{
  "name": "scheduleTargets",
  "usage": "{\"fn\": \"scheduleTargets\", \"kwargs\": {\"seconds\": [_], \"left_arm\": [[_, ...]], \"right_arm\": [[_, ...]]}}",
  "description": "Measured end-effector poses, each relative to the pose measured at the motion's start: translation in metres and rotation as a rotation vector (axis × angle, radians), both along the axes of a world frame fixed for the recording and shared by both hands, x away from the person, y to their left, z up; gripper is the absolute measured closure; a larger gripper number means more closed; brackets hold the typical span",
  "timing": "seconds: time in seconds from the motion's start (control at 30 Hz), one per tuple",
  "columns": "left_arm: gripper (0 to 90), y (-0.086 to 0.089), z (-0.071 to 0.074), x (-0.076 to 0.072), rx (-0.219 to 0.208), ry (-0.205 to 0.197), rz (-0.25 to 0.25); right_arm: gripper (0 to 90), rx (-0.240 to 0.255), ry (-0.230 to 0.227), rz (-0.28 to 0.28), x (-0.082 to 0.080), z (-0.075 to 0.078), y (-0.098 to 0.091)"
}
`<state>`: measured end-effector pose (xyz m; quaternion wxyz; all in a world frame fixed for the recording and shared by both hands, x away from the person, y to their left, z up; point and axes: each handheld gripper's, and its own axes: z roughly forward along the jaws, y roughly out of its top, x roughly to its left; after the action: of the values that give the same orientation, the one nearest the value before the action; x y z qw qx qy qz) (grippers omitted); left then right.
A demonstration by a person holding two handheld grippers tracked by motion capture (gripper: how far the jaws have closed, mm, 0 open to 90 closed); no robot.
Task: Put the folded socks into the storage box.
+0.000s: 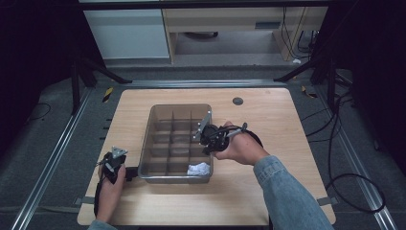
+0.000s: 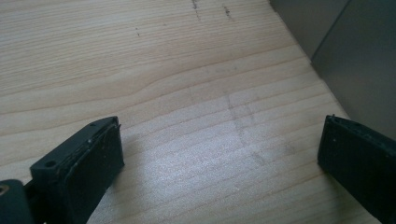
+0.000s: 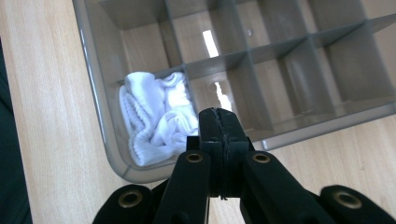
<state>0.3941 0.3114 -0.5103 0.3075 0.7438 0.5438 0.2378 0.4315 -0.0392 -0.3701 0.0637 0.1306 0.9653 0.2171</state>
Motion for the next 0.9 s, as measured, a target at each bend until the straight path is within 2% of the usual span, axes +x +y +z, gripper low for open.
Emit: {"fn": "scheduleTargets", "kwargs": {"seconds": [0.27, 0.63, 0.7, 0.73, 0.9], "left_arm": [[0.0, 0.000, 0.000, 0.000, 0.004, 0.003, -0.003], [0.0, 0.000, 0.000, 0.000, 0.005, 0.004, -0.005], [0.0, 0.000, 0.000, 0.000, 0.005, 0.004, -0.005], [0.0, 0.000, 0.000, 0.000, 0.005, 0.005, -0.005], [0.0, 0.000, 0.000, 0.000, 0.005, 0.005, -0.006]], "right_arm": [[90.0, 0.027, -0.017, -0.017, 0.005, 0.006, -0.007], [88.5, 0.123, -0.057, -0.100, 0.012, 0.018, -0.030], [84.4, 0.137, -0.063, -0.115, 0.013, 0.020, -0.034], [77.6, 0.149, -0.071, -0.138, 0.014, 0.021, -0.040], [56.3, 0.165, -0.087, -0.161, 0.015, 0.022, -0.049]]}}
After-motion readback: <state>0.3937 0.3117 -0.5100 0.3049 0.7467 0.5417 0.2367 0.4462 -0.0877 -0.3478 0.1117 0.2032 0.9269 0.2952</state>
